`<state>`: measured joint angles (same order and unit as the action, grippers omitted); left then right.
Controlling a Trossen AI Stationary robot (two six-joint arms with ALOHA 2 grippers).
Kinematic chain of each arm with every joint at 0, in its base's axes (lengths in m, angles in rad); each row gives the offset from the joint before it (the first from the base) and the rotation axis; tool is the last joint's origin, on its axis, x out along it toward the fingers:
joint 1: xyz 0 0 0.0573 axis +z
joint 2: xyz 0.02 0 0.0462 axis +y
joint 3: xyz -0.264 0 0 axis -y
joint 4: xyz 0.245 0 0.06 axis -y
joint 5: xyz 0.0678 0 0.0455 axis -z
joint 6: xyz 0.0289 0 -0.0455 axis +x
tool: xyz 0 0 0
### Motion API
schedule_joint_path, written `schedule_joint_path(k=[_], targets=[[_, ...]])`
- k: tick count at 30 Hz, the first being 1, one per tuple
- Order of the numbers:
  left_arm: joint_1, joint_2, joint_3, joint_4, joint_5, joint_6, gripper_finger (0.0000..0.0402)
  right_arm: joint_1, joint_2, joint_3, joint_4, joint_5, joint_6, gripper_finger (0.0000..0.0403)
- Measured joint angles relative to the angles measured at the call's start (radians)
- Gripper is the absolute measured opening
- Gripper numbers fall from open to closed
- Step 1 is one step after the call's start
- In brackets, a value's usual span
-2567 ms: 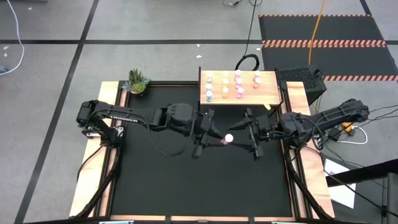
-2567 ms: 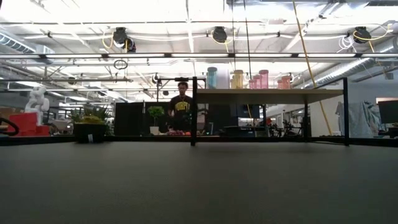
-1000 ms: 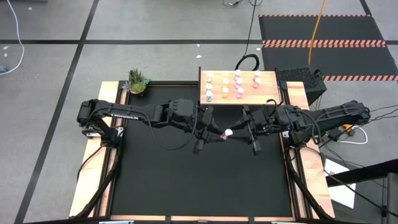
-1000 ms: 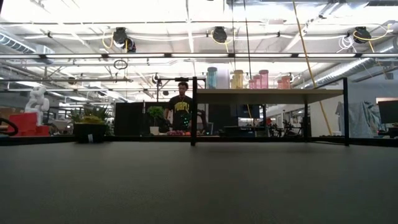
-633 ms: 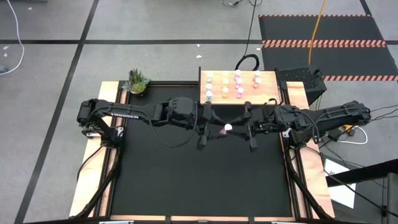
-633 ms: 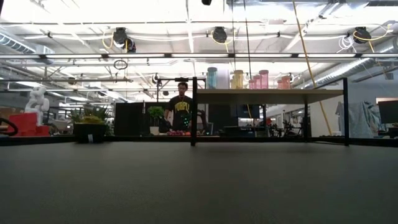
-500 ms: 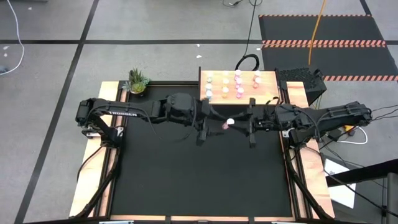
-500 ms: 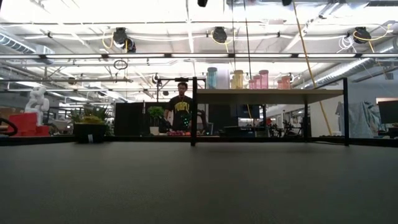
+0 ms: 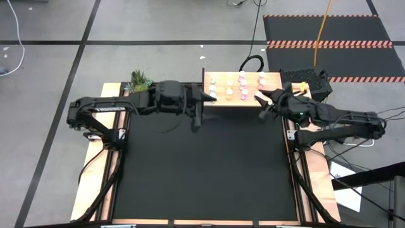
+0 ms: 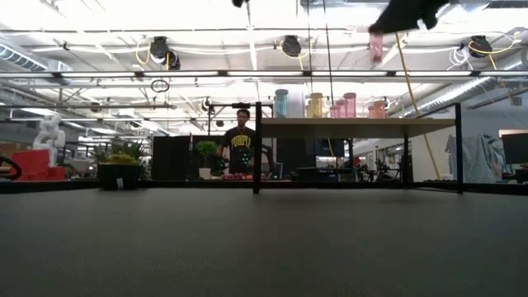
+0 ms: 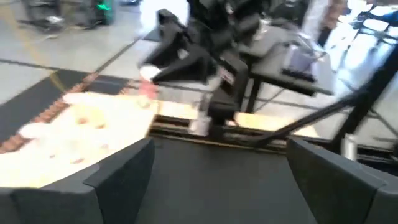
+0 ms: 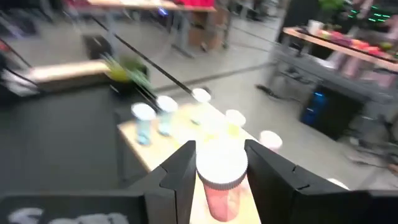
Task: Pick and place medicine bottles onto shelf by color
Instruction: Put the orange pill bottle aligned with the other orange pill bottles on the shelf
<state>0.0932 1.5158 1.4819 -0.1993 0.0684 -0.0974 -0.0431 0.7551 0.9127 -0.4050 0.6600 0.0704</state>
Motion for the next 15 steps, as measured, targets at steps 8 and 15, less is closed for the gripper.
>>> schedule_joint_path(k=[8,15], targets=[[0.097,-0.059,-0.003,0.020,-0.035,-0.010,0.0333,-0.192,-0.011,-0.132,0.013,-0.005,0.030,0.0120],[0.171,-0.083,-0.003,-0.058,-0.053,-0.005,0.0304,-0.309,-0.064,-0.228,0.043,-0.128,0.067,0.0123]])
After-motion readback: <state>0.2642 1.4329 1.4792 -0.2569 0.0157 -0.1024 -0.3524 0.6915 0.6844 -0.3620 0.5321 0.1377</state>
